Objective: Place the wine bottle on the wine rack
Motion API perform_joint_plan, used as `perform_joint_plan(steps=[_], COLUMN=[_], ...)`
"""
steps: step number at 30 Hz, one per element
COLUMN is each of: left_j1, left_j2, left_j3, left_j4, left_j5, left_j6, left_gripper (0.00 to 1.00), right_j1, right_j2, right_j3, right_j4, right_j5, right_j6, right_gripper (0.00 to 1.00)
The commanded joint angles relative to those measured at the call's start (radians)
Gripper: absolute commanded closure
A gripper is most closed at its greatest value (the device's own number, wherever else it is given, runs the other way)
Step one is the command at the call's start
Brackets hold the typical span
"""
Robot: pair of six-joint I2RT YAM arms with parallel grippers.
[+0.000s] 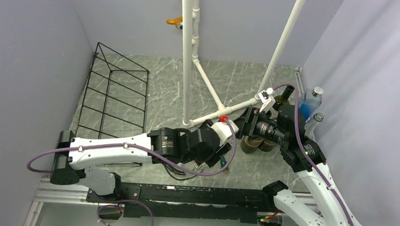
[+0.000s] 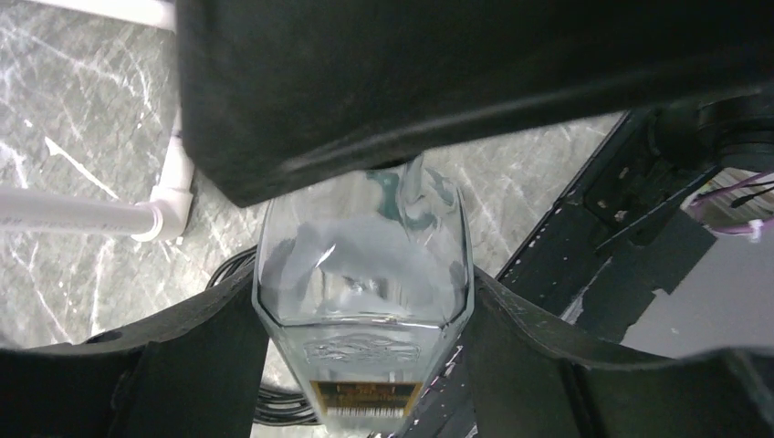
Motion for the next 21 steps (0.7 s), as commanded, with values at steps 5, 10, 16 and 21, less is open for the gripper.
perform_joint_plan(steps=[5,10,16,21], left_j1=[-0.002,-0.001,0.012,0.1], left_j2=[-0.132,-0.204,-0.324,-0.41], left_j3=[-0.055,-0.113,-0.161,-0.134], left_j4=[0.068,0.056,-0.076,-0.281], left_j5=[-0.134,-0.212,-0.374,-0.431], left_j6=[-0.032,-0.078,-0.173,-0.364], left_gripper=[1.0,1.0,1.0,1.0], right_j1=[0.004,0.004,0.003,0.003], right_j2=[-0.045,-0.059,-0.119,-0.134], right_j3=[0.079,0.128,0.118,0.125], right_j4=[0.057,-0.032,-0.06,-0.099], right_j5=[0.063,0.202,0.296,0.36], right_j6=[0.013,-0.028,-0.062,-0.1], right_gripper=[0.0,0.0,0.0,0.0])
